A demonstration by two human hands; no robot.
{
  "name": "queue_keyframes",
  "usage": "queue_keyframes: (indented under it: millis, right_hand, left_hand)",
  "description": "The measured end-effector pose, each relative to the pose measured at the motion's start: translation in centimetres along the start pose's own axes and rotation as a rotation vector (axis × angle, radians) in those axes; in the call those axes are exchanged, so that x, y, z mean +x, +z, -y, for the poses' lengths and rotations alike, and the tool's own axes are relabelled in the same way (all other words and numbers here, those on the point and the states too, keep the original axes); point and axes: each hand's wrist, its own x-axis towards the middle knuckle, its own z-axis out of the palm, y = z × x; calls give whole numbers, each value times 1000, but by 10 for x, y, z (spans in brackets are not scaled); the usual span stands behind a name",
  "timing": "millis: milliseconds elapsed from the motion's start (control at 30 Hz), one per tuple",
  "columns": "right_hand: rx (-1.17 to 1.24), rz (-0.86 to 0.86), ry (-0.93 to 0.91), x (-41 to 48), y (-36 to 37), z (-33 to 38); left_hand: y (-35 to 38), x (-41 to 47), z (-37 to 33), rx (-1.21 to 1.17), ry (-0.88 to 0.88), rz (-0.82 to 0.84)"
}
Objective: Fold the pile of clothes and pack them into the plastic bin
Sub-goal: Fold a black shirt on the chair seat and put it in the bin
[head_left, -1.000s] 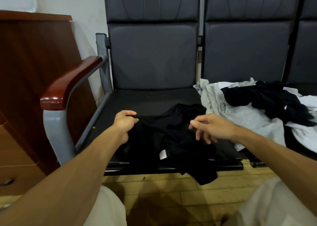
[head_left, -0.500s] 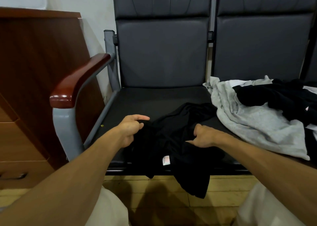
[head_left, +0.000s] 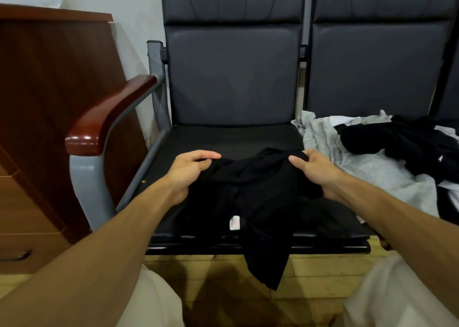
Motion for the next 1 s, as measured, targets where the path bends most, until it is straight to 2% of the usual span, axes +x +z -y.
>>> queue_keyframes:
  millis: [67,167,233,300,367,467,533,600,700,833,900,1000]
  right_hand:
    - [-200,-1,-15,-5,-9,-2]
    - [-582,208,89,-23,-20,0]
    - [-654,408,186,-39,-25,9]
    - [-568,447,199,-47,-28,16]
    - [-441,285,179,-42,-32,15]
    - [-188,30,219,-29,-36,10]
    - [-30,-55,242,-23,-35,9]
    - [129,-152,234,-14,-33,9]
    - [311,-291,211,2,-29,9]
    - [297,-366,163,19,-19,5]
    - [299,-388,75,29,-14,3]
    - [192,-435,-177,42,-14,5]
  left_hand:
    - [-1,-9,0,125,-20,179]
    - [-8,-22,3,294,-155,428]
    - [-13,-28,2,326,-236,543]
    - [-14,-34,0,258,-260,566]
    - [-10,-36,-2,129,-206,409]
    - [-9,-25,3,28,-109,-3]
    - [-12,-14,8,32,-97,-238]
    - [-15,-8,10,-7,-91,-378]
    - [-16,1,9,-118,-82,-443]
    - [-11,18,9,-258,-119,-435]
    - [-10,29,12,-237,-92,-503]
    - [-14,43,18,-70,7,-628]
